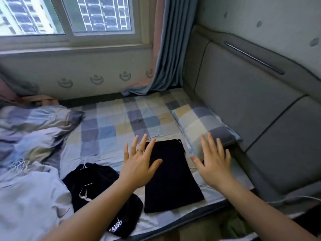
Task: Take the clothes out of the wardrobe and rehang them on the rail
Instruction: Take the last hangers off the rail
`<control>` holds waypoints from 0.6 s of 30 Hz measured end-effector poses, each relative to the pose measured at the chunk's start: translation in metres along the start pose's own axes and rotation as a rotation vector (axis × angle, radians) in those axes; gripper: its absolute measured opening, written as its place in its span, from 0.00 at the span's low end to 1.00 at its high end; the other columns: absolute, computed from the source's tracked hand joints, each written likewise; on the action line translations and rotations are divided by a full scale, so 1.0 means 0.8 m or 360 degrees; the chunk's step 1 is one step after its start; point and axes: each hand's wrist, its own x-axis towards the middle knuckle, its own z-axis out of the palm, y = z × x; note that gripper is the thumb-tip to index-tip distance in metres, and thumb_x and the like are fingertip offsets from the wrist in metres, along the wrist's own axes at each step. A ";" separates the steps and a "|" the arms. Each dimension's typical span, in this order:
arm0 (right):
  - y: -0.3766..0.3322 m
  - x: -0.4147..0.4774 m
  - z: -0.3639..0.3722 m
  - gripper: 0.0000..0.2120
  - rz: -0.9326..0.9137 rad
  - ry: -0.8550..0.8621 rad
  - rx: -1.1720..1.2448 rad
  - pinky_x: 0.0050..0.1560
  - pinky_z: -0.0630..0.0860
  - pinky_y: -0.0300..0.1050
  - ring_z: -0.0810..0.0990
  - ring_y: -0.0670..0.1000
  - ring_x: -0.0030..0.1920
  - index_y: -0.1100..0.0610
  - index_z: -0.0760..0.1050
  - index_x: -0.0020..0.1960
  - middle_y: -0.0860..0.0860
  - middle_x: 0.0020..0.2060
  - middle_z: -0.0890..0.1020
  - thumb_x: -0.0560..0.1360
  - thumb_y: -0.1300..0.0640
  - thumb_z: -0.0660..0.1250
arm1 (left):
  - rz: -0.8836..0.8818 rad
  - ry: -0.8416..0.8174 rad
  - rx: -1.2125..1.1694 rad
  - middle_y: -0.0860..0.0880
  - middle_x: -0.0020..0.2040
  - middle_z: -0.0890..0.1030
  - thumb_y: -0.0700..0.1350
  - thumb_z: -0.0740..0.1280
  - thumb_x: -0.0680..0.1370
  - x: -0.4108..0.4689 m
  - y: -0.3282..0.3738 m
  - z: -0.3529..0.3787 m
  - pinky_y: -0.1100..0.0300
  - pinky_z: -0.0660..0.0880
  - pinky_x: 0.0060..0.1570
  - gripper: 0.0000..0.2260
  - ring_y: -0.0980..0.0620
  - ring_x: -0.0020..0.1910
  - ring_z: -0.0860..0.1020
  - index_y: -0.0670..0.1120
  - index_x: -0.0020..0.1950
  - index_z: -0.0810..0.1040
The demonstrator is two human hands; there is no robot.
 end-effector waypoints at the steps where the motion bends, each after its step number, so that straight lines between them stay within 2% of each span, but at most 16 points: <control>1: 0.008 0.024 0.006 0.36 -0.0016 -0.0051 0.0003 0.75 0.40 0.63 0.33 0.53 0.77 0.42 0.31 0.77 0.44 0.77 0.33 0.78 0.33 0.47 | -0.0051 -0.0035 -0.0016 0.51 0.82 0.39 0.71 0.38 0.75 0.019 -0.004 0.009 0.41 0.35 0.76 0.36 0.48 0.79 0.32 0.58 0.81 0.39; 6: 0.049 0.131 0.053 0.36 0.0007 -0.0333 0.0018 0.75 0.42 0.61 0.36 0.52 0.78 0.43 0.33 0.78 0.44 0.78 0.35 0.79 0.35 0.49 | -0.0286 -0.0231 -0.0123 0.50 0.82 0.43 0.65 0.51 0.81 0.094 -0.017 0.062 0.43 0.39 0.77 0.32 0.46 0.80 0.39 0.56 0.82 0.44; 12: 0.079 0.223 0.135 0.35 0.0090 -0.0606 0.0025 0.76 0.44 0.60 0.38 0.52 0.78 0.45 0.38 0.79 0.45 0.78 0.38 0.79 0.35 0.50 | -0.0471 -0.0435 -0.0279 0.49 0.82 0.47 0.63 0.53 0.82 0.159 -0.045 0.141 0.46 0.45 0.78 0.31 0.46 0.81 0.44 0.54 0.82 0.48; 15: 0.086 0.265 0.193 0.35 0.0094 -0.0696 0.0000 0.76 0.46 0.60 0.39 0.52 0.78 0.45 0.37 0.79 0.45 0.79 0.39 0.79 0.35 0.50 | -0.0505 -0.0492 -0.0420 0.47 0.82 0.49 0.61 0.56 0.82 0.193 -0.068 0.192 0.51 0.47 0.78 0.32 0.46 0.80 0.46 0.51 0.82 0.51; 18: 0.090 0.310 0.262 0.35 0.0090 -0.0770 0.0016 0.76 0.47 0.58 0.40 0.52 0.78 0.44 0.38 0.79 0.44 0.79 0.41 0.79 0.35 0.50 | -0.0604 -0.0561 -0.0567 0.48 0.82 0.49 0.59 0.58 0.82 0.225 -0.100 0.259 0.51 0.49 0.78 0.32 0.47 0.80 0.46 0.51 0.82 0.51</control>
